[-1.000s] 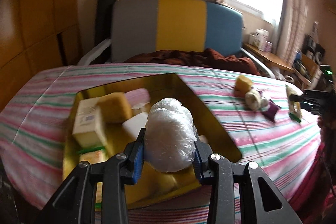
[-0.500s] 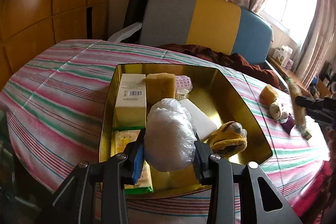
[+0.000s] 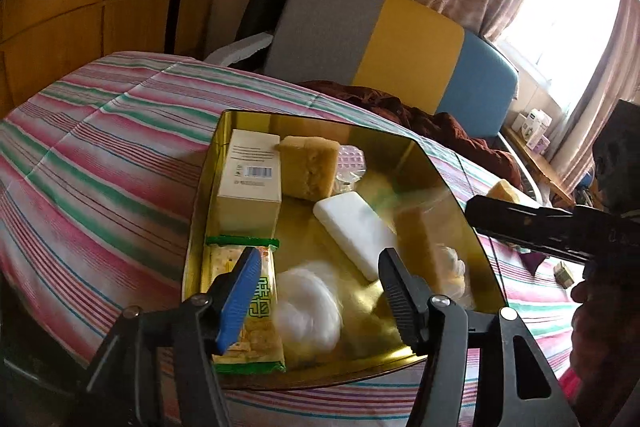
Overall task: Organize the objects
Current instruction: 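Carry the wrapped ball and cracker pack into the gold tray and release both, then move both tools back over the remaining items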
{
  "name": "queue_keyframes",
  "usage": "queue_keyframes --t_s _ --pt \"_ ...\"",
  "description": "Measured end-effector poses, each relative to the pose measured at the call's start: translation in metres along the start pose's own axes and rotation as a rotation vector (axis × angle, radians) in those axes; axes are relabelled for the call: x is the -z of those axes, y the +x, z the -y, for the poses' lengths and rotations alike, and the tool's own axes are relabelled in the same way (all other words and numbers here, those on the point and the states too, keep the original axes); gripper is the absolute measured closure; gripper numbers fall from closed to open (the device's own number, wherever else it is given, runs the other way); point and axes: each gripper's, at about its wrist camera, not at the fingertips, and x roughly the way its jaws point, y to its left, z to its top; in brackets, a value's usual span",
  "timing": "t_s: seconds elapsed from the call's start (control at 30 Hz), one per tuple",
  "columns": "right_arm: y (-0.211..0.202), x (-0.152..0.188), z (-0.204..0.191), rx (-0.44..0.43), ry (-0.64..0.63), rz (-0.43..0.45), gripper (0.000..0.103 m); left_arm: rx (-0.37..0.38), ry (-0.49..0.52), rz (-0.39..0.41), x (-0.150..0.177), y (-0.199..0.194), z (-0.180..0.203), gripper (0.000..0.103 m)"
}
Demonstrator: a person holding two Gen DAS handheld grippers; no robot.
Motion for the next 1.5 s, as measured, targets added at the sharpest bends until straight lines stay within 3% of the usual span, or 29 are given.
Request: queue_keyframes --t_s 0.13,0.23,0.37,0.57,0.67,0.77,1.07,1.3,1.5 --pt "0.005 0.005 0.000 0.006 -0.001 -0.022 0.051 -0.036 0.009 0.015 0.000 -0.002 -0.004 0.041" --pt "0.005 0.010 0.001 0.032 -0.002 -0.033 0.042 -0.067 0.020 0.025 -0.001 -0.002 -0.005 0.041" --pt "0.003 0.015 -0.001 0.077 -0.015 -0.031 0.038 -0.114 0.062 0.041 -0.003 -0.005 0.001 0.039" --pt "-0.006 0.020 -0.010 0.170 -0.064 0.012 0.020 -0.143 0.100 0.069 -0.004 -0.012 0.008 0.030" --pt "-0.011 0.022 -0.016 0.240 -0.105 0.052 0.019 -0.153 0.108 0.068 -0.003 -0.013 0.011 0.029" --pt "-0.014 0.024 -0.018 0.290 -0.134 0.084 0.010 -0.158 0.117 0.064 -0.001 -0.014 0.015 0.029" --pt "-0.045 0.030 -0.027 0.363 -0.229 0.275 0.010 -0.156 0.170 0.100 0.001 -0.022 0.031 0.023" --pt "-0.051 0.032 -0.011 0.334 -0.142 0.272 0.010 -0.149 0.201 0.105 0.003 -0.025 0.041 0.023" --pt "-0.046 0.035 0.008 0.304 -0.087 0.221 0.019 -0.145 0.223 0.103 0.005 -0.024 0.049 0.023"
